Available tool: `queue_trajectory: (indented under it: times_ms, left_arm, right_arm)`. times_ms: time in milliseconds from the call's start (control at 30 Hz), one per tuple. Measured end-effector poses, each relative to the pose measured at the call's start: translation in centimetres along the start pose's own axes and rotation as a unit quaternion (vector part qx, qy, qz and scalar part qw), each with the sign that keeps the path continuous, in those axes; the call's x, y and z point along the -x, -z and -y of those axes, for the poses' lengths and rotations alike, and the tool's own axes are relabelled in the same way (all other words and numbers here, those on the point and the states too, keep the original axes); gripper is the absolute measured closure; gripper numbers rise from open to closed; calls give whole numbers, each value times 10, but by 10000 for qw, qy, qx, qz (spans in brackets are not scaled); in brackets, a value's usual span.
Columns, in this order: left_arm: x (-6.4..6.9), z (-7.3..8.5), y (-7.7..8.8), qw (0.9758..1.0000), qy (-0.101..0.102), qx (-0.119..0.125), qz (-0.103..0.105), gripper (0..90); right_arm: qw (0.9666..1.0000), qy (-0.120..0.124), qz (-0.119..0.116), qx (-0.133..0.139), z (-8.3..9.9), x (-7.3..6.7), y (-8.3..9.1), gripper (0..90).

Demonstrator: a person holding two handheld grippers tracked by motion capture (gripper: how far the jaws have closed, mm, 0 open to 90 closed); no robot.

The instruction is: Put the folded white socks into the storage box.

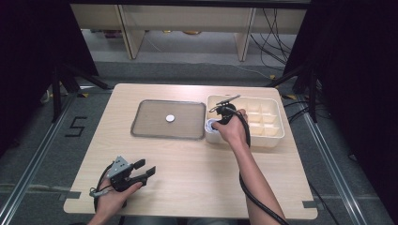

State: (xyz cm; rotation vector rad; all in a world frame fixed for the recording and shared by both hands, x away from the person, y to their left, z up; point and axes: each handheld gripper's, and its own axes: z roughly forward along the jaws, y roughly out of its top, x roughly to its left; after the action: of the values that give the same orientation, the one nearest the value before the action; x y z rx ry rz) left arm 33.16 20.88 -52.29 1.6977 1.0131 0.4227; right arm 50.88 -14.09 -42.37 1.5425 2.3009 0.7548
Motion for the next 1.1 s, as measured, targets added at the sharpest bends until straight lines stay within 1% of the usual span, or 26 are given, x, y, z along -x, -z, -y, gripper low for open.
queue_trajectory:
  times_ms: [33, 67, 100, 133, 167, 233, 267, 367, 400, 500, 533, 600, 700, 733, 767, 833, 900, 933, 967, 1000, 1033, 1067, 1100]
  left_arm:
    - [0, 0, 0, 10000, -11, 4, -12, 413]
    - [0, 0, 0, 10000, -1, 18, 0, 413]
    - [0, 0, 0, 10000, 9, 2, -9, 413]
    - [0, 0, 0, 10000, 14, -8, -13, 413]
    - [0, 0, 0, 10000, 22, 3, -4, 414]
    - [0, 0, 0, 10000, 25, -2, -10, 414]
    - [0, 0, 0, 10000, 32, 4, -6, 415]
    - [0, 0, 0, 10000, 19, 4, -14, 415]
    - [0, 0, 0, 10000, 20, 7, -14, 415]
    - [0, 0, 0, 10000, 18, 2, -19, 416]
    - [0, 0, 0, 10000, 15, 2, -21, 416]
    - [0, 0, 0, 10000, 30, 12, -15, 416]
    - [0, 0, 0, 10000, 47, 12, -28, 416]
    - [0, 0, 0, 10000, 45, 14, -30, 416]
    - [0, 0, 0, 10000, 47, 14, -33, 416]
    - [0, 0, 0, 10000, 42, 7, -43, 417]
    - [0, 0, 0, 10000, 34, 5, -58, 417]
    - [0, 0, 0, 10000, 43, 16, -54, 417]
    - [0, 0, 0, 10000, 51, 18, -55, 417]
    - [0, 0, 0, 10000, 71, 16, -57, 417]
    - [-1, 0, 0, 10000, 76, 19, -58, 417]
    - [-1, 0, 0, 9999, 81, 22, -60, 417]
    - [-1, 0, 0, 10000, 76, 27, -57, 416]
  right_arm:
    - [10000, -40, 5, 76, -1, 1, 2, 505]
    - [9999, 19, 11, 149, -1, 3, 5, 505]
    - [9998, 18, -22, 218, -1, 4, 8, 507]
    - [9997, -30, -40, 236, -1, 4, 11, 519]
    - [9997, 55, 11, 252, -1, 6, 13, 528]
    - [9996, 33, -21, 283, 0, 6, 18, 540]
    - [9995, 98, 8, 297, 1, 7, 20, 554]
    - [9996, 60, -9, 281, 5, 8, 23, 563]
    - [9996, 29, -21, 271, 7, 8, 24, 562]
    - [9995, 79, -39, 303, 13, 11, 27, 554]
    - [9995, 29, -74, 313, 15, 11, 28, 550]
    - [9994, 25, -100, 324, 19, 12, 32, 545]
    - [9992, 52, -59, 395, 26, 13, 35, 537]
    - [9991, 16, -97, 418, 28, 12, 35, 534]
    - [9989, 61, -173, 420, 31, 13, 37, 531]
    - [9989, 42, -149, 432, 36, 11, 38, 522]
    - [9986, 51, -218, 489, 41, 11, 40, 512]
    - [9987, 77, -156, 478, 43, 10, 41, 513]
    - [9984, 161, -229, 494, 46, 11, 42, 516]
    - [9984, 165, -182, 500, 48, 10, 43, 516]
    - [9983, 153, -242, 500, 50, 9, 44, 514]
    - [9981, 133, -253, 539, 52, 8, 45, 511]
    - [9980, 163, -250, 563, 54, 9, 45, 510]
